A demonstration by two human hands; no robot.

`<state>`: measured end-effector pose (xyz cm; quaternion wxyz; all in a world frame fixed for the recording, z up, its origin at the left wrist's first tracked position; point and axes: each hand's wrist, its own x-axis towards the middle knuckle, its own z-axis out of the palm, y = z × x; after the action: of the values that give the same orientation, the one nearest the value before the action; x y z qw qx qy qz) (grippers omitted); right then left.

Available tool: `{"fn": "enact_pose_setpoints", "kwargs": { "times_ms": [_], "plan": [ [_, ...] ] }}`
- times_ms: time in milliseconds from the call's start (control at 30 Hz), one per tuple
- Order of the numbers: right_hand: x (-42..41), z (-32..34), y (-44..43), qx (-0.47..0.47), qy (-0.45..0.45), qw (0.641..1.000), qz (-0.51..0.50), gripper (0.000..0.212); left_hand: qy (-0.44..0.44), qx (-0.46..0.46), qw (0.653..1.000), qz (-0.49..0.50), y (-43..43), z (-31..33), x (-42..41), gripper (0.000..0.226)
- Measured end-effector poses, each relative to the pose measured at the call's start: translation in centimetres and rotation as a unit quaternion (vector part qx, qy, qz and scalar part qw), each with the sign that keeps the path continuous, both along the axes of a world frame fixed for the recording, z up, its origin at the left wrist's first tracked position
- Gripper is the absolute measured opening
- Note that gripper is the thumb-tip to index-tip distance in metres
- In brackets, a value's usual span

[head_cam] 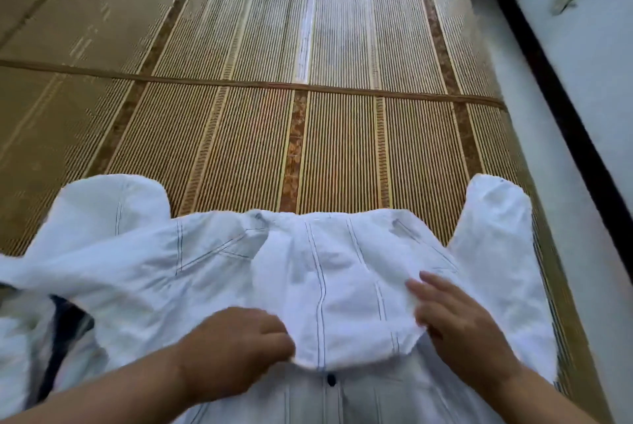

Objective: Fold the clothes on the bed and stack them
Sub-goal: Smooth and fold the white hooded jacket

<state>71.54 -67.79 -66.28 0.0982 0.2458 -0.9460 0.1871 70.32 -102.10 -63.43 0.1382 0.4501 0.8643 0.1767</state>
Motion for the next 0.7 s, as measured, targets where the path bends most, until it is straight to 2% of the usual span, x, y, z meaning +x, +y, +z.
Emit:
{"fn": "enact_pose_setpoints", "kwargs": {
  "times_ms": [67,167,267,300,367,433,500,567,633,700],
  "plan": [
    [2.7,-1.7,-0.1,0.048,-0.048,0.998,0.016,0.024,-0.013,-0.059,0.998,0.009,0.5,-2.4,3.3,0.019],
    [4.7,-3.0,-1.6,0.106,-0.156,0.981,-0.043,0.034,-0.037,-0.039,0.996,0.072,2.0,-4.7,5.5,0.016],
    [4.3,-2.8,-4.5,0.038,-0.110,0.984,-0.134,0.025,0.007,0.037,0.987,0.158,3.6,-5.1,4.9,0.028],
    [3.7,-2.7,-6.0,0.017,-0.116,0.982,-0.146,0.031,0.027,0.046,0.980,0.192,4.3,-5.2,4.3,0.041],
    [2.2,-2.7,-8.6,0.032,-0.126,0.982,-0.137,0.058,0.027,-0.027,0.970,0.242,5.9,-5.4,2.2,0.089],
    [0.7,-3.8,-9.8,0.085,-0.237,0.963,-0.098,0.098,0.007,-0.121,0.964,0.235,6.7,-6.8,0.2,0.132],
    [-0.5,-5.5,-9.3,0.152,-0.298,0.940,-0.073,0.121,-0.035,-0.190,0.957,0.218,6.0,-9.0,-0.9,0.146],
    [-1.1,-7.0,-7.6,0.198,-0.341,0.916,-0.070,0.134,-0.081,-0.249,0.938,0.229,4.1,-10.9,-1.3,0.154],
    [-1.4,-7.8,-6.0,0.211,-0.369,0.902,-0.072,0.136,-0.118,-0.279,0.921,0.244,2.4,-11.6,-1.4,0.156],
    [-1.5,-7.9,-5.6,0.201,-0.373,0.903,-0.075,0.132,-0.137,-0.261,0.921,0.256,2.0,-11.6,-1.4,0.151]
  ]
}}
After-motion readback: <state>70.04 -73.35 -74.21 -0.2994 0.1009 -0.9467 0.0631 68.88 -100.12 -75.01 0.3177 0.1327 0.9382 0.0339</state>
